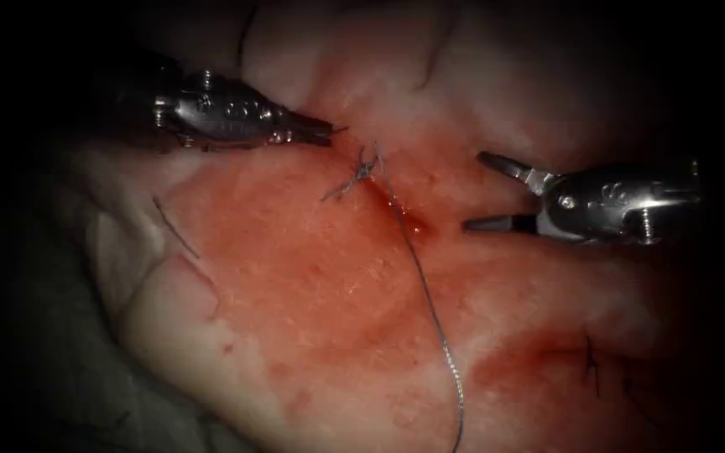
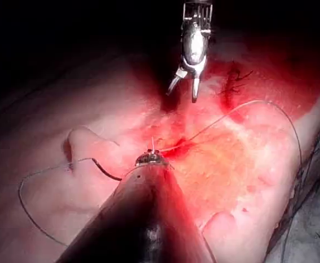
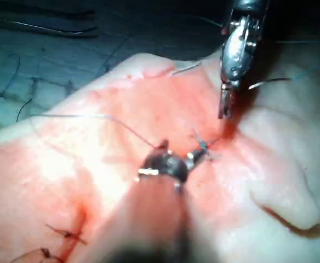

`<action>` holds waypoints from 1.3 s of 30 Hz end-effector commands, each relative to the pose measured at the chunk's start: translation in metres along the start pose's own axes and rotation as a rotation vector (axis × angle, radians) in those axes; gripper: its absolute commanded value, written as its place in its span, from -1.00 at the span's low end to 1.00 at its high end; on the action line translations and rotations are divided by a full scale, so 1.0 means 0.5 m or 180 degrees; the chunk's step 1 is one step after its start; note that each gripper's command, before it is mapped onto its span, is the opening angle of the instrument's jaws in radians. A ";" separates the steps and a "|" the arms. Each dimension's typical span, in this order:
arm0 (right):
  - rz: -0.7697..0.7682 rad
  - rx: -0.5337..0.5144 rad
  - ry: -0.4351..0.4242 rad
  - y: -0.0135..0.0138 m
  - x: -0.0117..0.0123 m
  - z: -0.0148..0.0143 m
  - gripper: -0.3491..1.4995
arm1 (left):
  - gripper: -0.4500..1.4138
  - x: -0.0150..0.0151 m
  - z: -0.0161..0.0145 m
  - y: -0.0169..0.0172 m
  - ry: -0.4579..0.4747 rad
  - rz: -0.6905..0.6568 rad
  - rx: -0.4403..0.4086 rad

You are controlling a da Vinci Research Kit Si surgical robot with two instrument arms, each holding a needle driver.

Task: Wound Closure

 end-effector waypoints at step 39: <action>0.1561 0.1480 0.1531 -0.0047 0.0051 0.0198 0.40 | -1.00 0.0083 0.0114 0.0198 0.1608 0.1538 -0.2159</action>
